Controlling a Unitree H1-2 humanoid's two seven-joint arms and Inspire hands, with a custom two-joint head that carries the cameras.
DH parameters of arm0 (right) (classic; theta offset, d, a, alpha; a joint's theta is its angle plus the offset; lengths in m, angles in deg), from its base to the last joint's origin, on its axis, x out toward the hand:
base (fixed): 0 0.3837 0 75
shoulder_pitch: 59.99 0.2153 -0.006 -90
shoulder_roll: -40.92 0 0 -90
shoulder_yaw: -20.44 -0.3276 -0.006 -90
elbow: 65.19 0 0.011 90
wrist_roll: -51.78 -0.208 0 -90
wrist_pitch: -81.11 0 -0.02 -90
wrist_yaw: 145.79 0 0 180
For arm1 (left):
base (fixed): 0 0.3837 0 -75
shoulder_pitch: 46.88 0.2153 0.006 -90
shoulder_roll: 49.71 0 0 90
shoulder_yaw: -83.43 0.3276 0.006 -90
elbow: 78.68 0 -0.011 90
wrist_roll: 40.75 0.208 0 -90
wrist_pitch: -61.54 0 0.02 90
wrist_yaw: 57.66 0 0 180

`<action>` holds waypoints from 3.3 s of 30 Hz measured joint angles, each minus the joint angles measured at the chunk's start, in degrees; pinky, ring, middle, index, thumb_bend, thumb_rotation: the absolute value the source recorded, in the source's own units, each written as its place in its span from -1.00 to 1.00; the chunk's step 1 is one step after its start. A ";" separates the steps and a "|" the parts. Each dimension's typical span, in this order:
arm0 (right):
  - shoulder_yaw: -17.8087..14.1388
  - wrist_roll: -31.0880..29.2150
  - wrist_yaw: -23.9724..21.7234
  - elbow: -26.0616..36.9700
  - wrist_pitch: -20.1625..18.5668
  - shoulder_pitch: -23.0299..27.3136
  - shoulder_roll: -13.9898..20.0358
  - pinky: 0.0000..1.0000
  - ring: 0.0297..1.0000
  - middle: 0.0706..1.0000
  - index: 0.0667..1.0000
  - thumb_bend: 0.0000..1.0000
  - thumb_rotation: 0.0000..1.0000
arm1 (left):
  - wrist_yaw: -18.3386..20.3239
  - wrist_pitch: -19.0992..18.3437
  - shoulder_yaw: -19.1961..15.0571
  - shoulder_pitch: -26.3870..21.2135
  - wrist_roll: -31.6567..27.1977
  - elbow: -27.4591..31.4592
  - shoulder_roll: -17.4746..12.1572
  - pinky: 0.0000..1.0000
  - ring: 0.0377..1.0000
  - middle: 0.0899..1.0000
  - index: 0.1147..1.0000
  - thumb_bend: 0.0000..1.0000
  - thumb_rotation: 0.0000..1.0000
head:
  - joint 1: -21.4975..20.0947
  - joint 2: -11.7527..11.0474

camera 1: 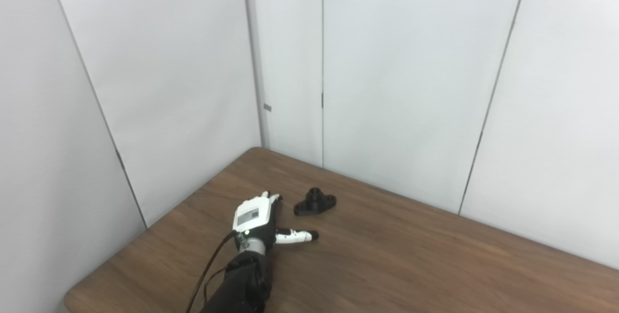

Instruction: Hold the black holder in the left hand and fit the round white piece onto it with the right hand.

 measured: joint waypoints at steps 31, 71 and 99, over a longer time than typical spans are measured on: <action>0.31 0.97 -0.01 2.72 -0.02 -0.59 -0.19 0.94 0.99 1.00 1.00 -0.44 0.67 | -4.81 1.57 4.65 -4.42 -5.71 -5.20 -0.54 0.98 0.80 0.75 0.18 0.66 -0.68 | -3.43 1.50; 1.03 3.22 0.42 2.98 -0.01 -0.62 -0.36 0.78 0.86 0.88 0.95 -0.40 0.63 | -9.54 9.34 12.52 -4.51 -5.66 -4.70 -2.44 0.80 0.64 0.49 -0.17 0.04 -0.91 | -9.32 3.52; 4.78 7.45 3.98 5.22 -0.01 -0.63 -0.78 0.61 0.75 0.82 0.90 -0.12 0.70 | 2.14 19.29 23.57 -1.46 -5.35 10.16 -3.25 0.79 0.66 0.51 -0.17 0.04 -0.91 | -18.63 7.47</action>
